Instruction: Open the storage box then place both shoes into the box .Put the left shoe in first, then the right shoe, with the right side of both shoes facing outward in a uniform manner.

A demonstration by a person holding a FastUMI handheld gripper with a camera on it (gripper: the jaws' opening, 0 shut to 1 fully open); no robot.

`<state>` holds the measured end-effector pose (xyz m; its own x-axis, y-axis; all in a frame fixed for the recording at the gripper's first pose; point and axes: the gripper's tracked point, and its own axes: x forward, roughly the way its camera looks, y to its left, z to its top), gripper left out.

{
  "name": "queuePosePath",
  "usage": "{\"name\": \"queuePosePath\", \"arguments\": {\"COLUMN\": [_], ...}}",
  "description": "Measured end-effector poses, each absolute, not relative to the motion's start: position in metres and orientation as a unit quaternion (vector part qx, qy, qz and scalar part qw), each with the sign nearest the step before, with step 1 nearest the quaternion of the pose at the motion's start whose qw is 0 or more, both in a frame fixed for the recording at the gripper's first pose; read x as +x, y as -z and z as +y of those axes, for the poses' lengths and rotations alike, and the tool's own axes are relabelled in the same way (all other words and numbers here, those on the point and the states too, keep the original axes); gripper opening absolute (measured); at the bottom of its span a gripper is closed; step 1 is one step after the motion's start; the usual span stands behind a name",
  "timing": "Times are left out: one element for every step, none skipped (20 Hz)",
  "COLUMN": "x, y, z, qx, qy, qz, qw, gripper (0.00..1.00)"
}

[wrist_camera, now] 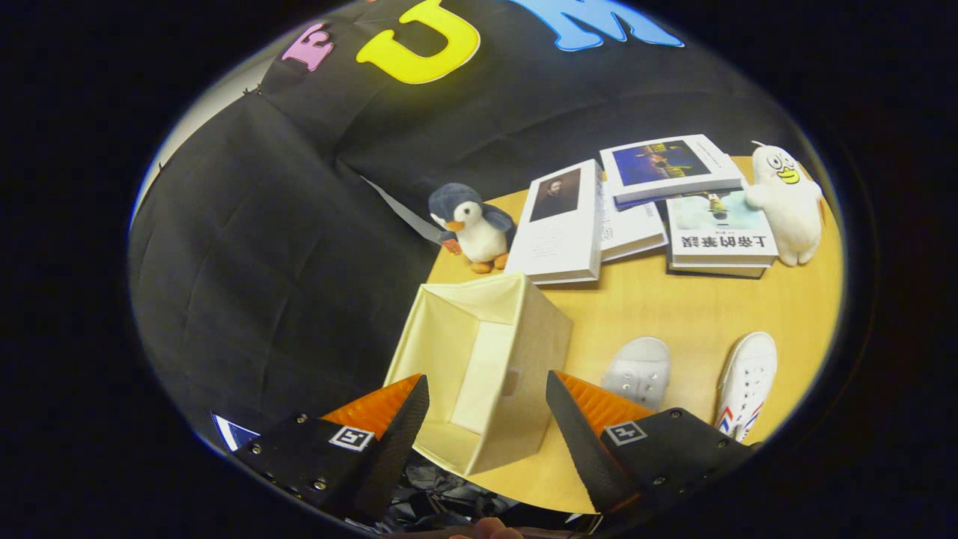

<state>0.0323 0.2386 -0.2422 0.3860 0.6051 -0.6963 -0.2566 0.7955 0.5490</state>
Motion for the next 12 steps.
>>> {"name": "queuePosePath", "arguments": {"x": [0.026, 0.023, 0.018, 0.014, 0.009, 0.004, -0.002, -0.007, -0.012, -0.016, -0.019, -0.022], "y": [0.251, 0.258, 0.267, 0.276, 0.285, 0.294, 0.304, 0.314, 0.325, 0.335, 0.344, 0.352], "z": [0.226, 0.215, 0.205, 0.196, 0.187, 0.178, 0.170, 0.163, 0.156, 0.151, 0.147, 0.143], "qx": [0.168, 0.158, 0.147, 0.135, 0.125, 0.117, 0.110, 0.102, 0.097, 0.092, 0.090, 0.086], "qy": [-0.257, -0.250, -0.242, -0.234, -0.227, -0.219, -0.211, -0.204, -0.198, -0.192, -0.188, -0.185], "qz": [0.494, 0.500, 0.508, 0.517, 0.526, 0.537, 0.549, 0.562, 0.573, 0.584, 0.591, 0.597], "qw": [0.813, 0.814, 0.813, 0.812, 0.810, 0.806, 0.801, 0.795, 0.789, 0.783, 0.780, 0.776], "gripper": [0.96, 0.96, 0.96, 0.96, 0.96, 0.96, 0.96, 0.96, 0.96, 0.96, 0.96, 0.96]}}
